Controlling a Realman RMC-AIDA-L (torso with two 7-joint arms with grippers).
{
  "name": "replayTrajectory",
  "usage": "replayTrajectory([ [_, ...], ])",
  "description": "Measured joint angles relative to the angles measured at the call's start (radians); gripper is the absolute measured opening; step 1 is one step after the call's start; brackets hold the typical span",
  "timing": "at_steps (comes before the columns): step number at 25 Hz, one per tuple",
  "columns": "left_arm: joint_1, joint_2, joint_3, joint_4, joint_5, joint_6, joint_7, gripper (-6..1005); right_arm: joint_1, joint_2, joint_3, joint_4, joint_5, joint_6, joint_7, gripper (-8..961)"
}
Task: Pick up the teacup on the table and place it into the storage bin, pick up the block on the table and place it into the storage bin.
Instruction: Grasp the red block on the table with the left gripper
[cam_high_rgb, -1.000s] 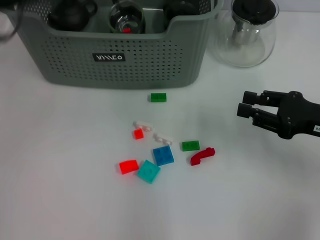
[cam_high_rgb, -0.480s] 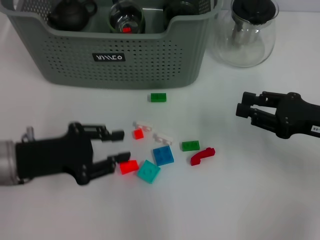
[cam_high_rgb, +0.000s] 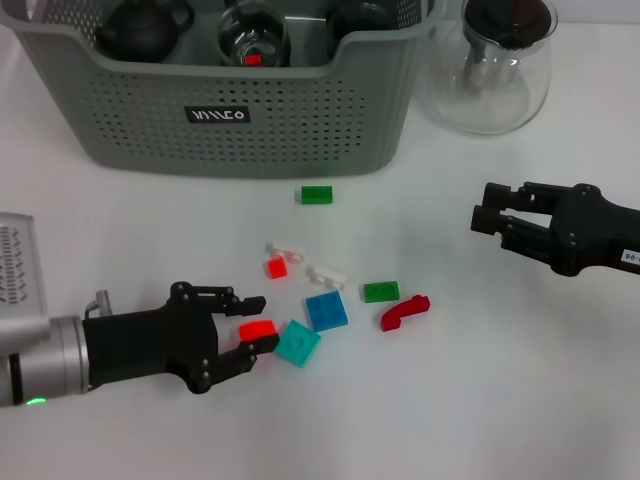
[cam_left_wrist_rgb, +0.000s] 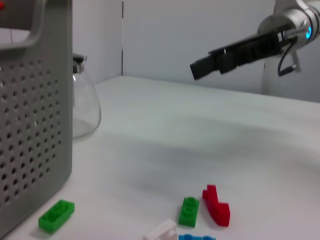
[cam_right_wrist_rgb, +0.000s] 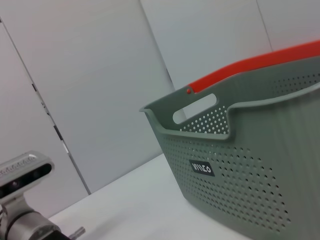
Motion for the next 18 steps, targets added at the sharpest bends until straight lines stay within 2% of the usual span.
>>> replayTrajectory([
  [18,0.009,-0.002,-0.008,-0.050,0.001,-0.096,0.045,400,0.003,-0.001,-0.007,0.001,0.000,0.012,0.004,424],
])
